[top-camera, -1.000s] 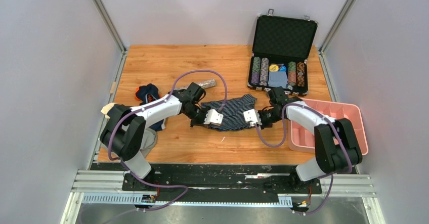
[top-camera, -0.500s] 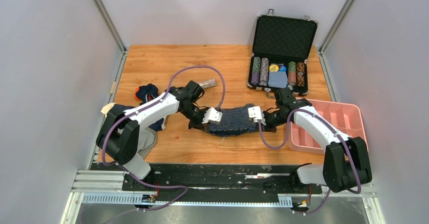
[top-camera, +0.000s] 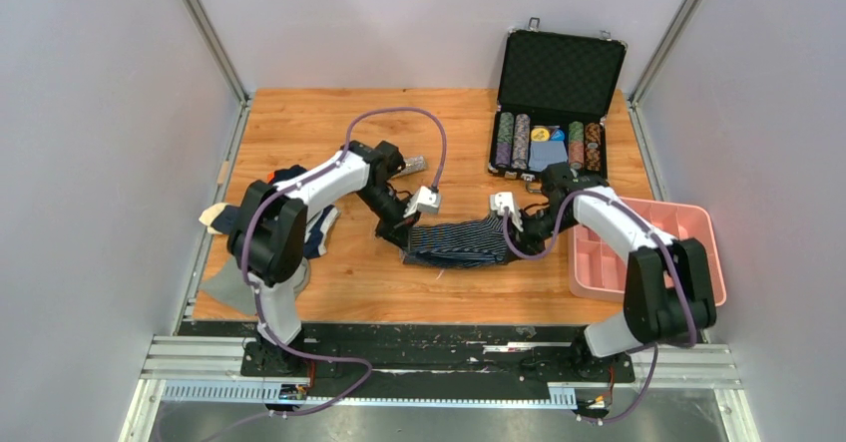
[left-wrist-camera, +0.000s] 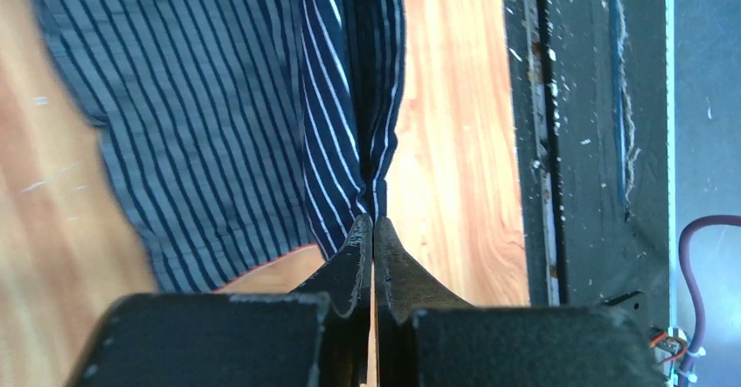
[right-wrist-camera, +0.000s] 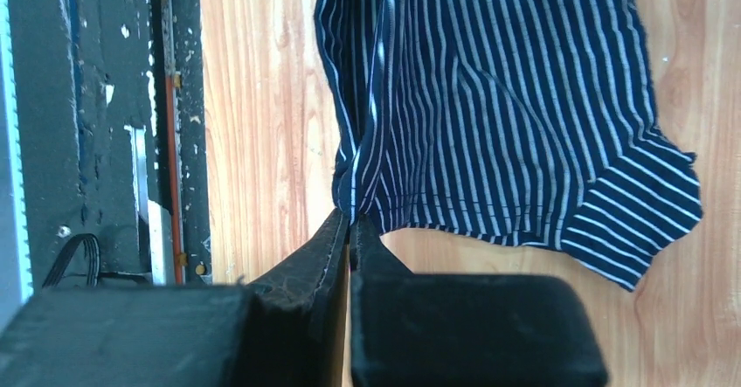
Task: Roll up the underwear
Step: Fold the underwear at the center of the board.
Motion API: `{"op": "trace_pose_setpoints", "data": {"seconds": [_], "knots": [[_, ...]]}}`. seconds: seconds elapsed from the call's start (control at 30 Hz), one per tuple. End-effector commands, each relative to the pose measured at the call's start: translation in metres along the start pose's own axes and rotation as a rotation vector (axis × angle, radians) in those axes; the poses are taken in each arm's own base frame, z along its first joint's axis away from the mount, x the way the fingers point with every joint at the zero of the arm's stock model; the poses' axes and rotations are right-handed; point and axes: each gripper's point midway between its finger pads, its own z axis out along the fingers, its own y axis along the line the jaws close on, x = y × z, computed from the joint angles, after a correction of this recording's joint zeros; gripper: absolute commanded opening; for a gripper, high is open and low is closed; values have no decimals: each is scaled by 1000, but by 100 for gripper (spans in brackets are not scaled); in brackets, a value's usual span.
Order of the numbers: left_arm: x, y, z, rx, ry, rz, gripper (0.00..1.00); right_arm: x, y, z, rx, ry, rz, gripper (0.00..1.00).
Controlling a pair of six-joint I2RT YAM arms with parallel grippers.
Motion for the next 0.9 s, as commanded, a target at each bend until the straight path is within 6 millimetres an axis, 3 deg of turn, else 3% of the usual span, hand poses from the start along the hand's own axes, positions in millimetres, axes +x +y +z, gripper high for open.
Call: {"op": "trace_pose_setpoints", "data": {"seconds": [0.0, 0.1, 0.3, 0.57, 0.87], "knots": [[-10, 7, -17, 80, -40, -68, 0, -19, -16, -8, -47, -52, 139, 2], [-6, 12, -20, 120, -30, -99, 0, -23, -36, -14, -63, -78, 245, 2], [-6, 42, -30, 110, -79, -207, 0, -28, -66, -20, -107, -102, 404, 1], [-9, 83, -43, 63, -113, -265, 0, -24, -88, -17, -130, -83, 485, 0], [-17, 98, -46, 96, -122, -304, 0, -12, -101, -14, -169, -56, 579, 0]]}}
